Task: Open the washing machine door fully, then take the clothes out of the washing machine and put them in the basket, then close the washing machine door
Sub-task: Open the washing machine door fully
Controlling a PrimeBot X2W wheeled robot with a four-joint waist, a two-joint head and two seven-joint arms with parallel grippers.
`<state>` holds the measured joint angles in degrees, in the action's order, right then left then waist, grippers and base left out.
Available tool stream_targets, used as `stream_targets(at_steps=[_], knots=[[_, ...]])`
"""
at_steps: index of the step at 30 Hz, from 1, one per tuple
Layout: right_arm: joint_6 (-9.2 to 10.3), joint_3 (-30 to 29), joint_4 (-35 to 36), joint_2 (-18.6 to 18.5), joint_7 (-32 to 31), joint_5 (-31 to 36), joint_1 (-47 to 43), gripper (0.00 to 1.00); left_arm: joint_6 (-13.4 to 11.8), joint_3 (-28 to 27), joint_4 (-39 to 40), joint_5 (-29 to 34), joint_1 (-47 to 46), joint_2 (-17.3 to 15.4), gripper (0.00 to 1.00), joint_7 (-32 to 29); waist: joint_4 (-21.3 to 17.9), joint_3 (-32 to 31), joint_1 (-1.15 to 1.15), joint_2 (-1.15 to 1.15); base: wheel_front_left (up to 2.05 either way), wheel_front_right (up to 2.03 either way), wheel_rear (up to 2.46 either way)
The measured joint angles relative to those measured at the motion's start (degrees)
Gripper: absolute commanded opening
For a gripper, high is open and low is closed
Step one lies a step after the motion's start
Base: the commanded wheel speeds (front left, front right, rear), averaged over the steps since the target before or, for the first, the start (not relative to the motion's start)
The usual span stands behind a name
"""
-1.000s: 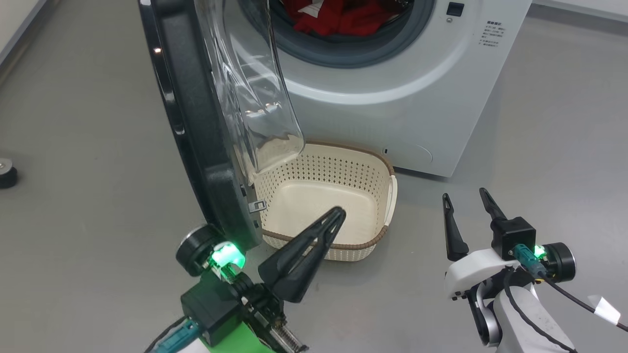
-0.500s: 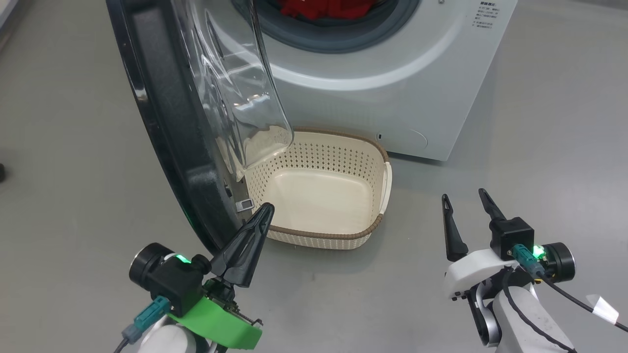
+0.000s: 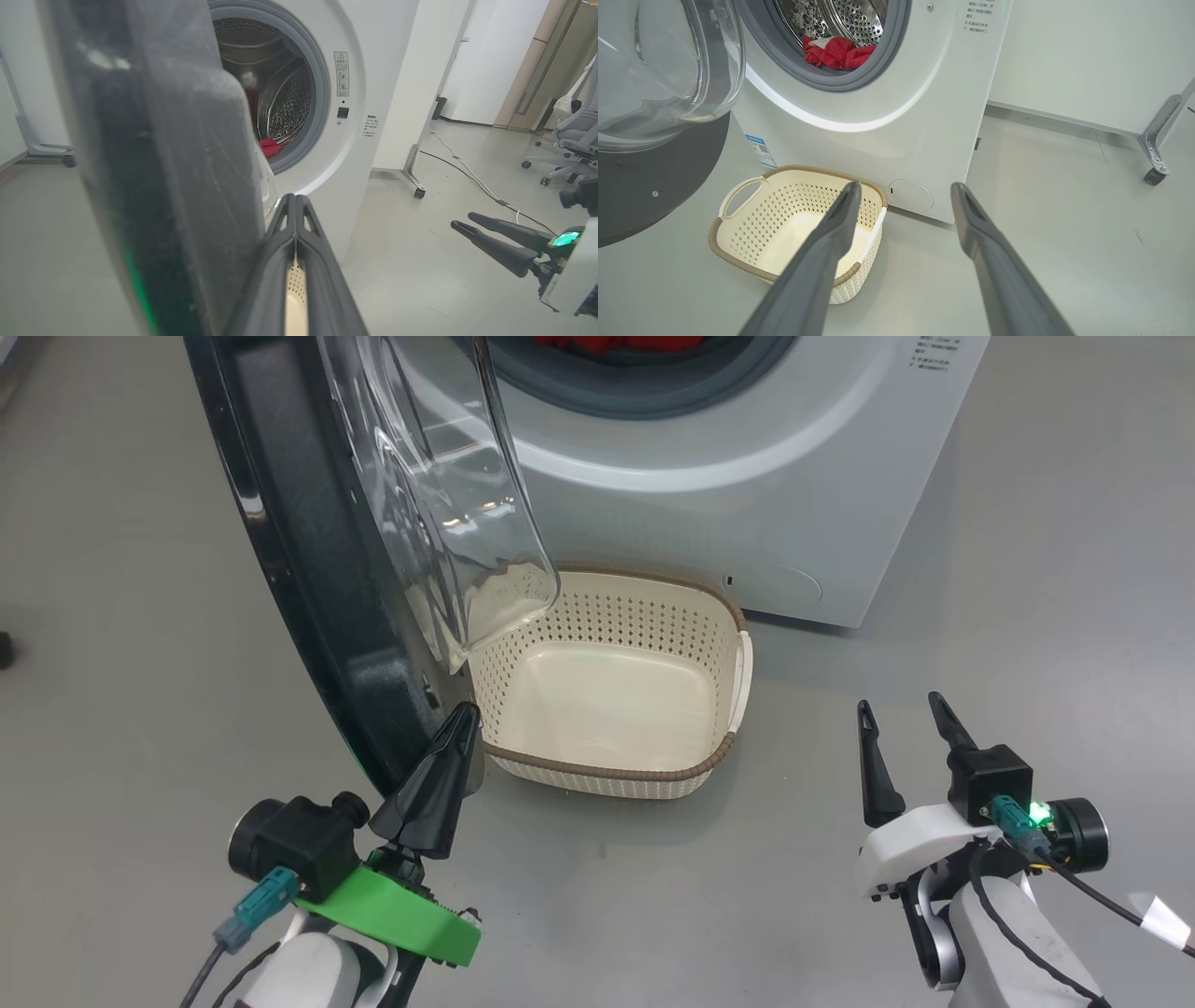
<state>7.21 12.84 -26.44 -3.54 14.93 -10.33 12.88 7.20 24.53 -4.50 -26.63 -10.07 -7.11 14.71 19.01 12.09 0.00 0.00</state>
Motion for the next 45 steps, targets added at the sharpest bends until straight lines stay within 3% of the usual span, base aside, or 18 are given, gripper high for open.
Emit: stream_targets(at_steps=[8,14,32,45], knots=[[0.0,-0.7,-0.6,0.0,0.0,0.0,0.0,1.0,0.5,-2.7,-3.7,0.0,0.1,1.7,0.0,0.0,2.3,-0.3,0.0,0.0,0.0,0.0,0.0],[-0.05,-0.5,-0.9,0.0,0.0,0.0,0.0,1.0,0.2,-8.1,-5.9,0.0,0.6,1.8,0.0,0.0,3.5,-0.8,0.0,0.0,0.0,0.0,0.0],[-0.65,-0.2,-1.7,0.2,0.0,0.0,0.0,1.0,-5.2,-25.4,-13.2,0.6,0.5,-3.9,0.0,-0.1,2.7,-1.3,0.0,0.0,0.0,0.0,0.0],[-1.27,0.3,-1.8,0.2,0.0,-0.1,0.9,1.0,-6.5,-31.2,-21.6,0.9,-3.4,-8.0,0.0,-0.5,0.4,-1.0,0.0,0.0,0.0,0.0,0.0]])
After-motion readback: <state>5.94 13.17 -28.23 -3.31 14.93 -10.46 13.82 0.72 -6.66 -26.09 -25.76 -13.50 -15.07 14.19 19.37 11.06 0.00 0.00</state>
